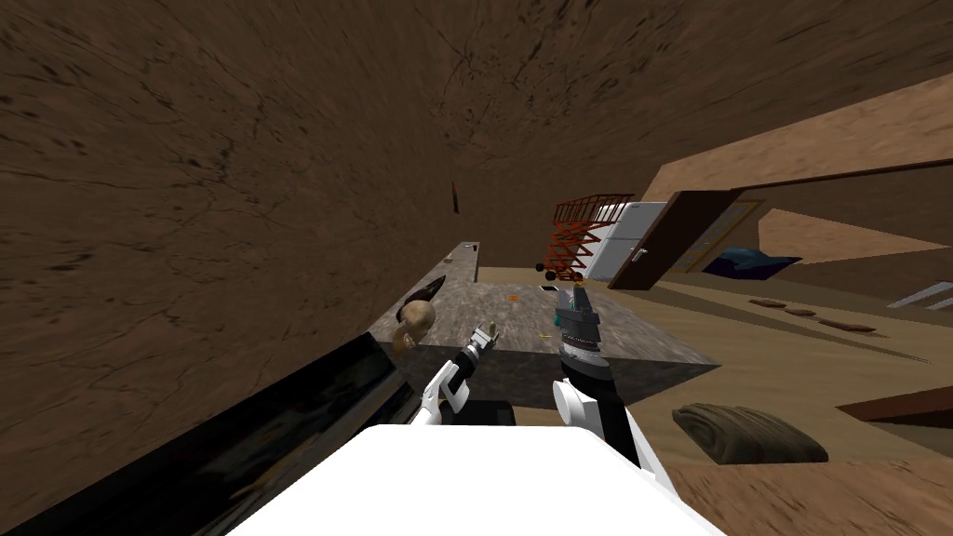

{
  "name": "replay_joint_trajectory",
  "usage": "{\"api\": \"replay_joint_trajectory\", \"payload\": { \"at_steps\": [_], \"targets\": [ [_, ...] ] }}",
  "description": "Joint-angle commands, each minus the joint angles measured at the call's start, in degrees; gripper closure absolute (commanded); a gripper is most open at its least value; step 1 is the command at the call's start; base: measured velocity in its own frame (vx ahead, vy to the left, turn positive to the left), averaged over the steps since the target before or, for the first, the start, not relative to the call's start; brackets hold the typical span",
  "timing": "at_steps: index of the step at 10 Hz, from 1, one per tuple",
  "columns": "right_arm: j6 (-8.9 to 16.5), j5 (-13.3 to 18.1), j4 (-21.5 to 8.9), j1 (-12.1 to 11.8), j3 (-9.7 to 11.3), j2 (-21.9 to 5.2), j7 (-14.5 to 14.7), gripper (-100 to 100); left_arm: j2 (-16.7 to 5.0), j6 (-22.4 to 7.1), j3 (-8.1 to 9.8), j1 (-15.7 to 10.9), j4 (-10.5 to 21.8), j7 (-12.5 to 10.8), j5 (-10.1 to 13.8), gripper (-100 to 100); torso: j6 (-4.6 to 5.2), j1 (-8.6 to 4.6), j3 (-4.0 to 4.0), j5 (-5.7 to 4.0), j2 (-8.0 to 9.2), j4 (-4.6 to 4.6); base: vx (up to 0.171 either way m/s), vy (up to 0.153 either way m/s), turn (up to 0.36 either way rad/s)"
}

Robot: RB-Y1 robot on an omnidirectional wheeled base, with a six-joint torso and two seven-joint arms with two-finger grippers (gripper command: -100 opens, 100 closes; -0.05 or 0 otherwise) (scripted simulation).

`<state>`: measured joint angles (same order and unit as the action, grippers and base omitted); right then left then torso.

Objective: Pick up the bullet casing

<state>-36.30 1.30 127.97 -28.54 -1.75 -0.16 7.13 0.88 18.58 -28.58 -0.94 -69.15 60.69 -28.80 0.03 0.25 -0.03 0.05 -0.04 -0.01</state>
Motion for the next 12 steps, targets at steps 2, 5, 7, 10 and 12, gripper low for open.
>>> {"api": "replay_joint_trajectory", "payload": {
  "at_steps": [2,5,7,10,12],
  "targets": [
    [0.00,0.00,0.00,0.00,0.00,0.00,0.00,0,1.81,-1.23,-4.52,-2.97,2.49,1.83,0.45,-100,0.01,0.01,0.00,0.01,0.01,0.00,0.027,0.054,0.083],
    [0.00,0.00,0.00,0.01,0.01,0.01,0.00,0,1.60,-1.40,-4.57,-2.75,2.09,1.73,0.44,-100,0.01,-0.32,0.14,-0.07,0.25,0.05,-0.016,-0.021,0.061],
    [0.00,0.00,0.00,0.01,0.01,0.01,0.00,0,1.62,-1.35,-4.56,-2.77,2.15,1.75,0.45,100,0.02,-0.22,0.11,-0.05,0.20,0.04,0.000,0.000,0.000],
    [0.00,0.00,0.00,0.01,0.01,0.01,0.00,0,1.64,-1.35,-4.57,-2.77,2.14,1.74,0.45,100,0.01,-0.22,0.10,-0.06,0.19,0.04,0.000,0.000,0.000],
    [0.00,0.00,0.00,0.01,0.01,0.01,0.00,0,0.20,-0.21,-1.71,-0.31,0.36,0.22,0.07,100,0.01,-0.22,0.10,-0.05,0.19,0.04,0.003,0.000,-0.112]
  ]
}}
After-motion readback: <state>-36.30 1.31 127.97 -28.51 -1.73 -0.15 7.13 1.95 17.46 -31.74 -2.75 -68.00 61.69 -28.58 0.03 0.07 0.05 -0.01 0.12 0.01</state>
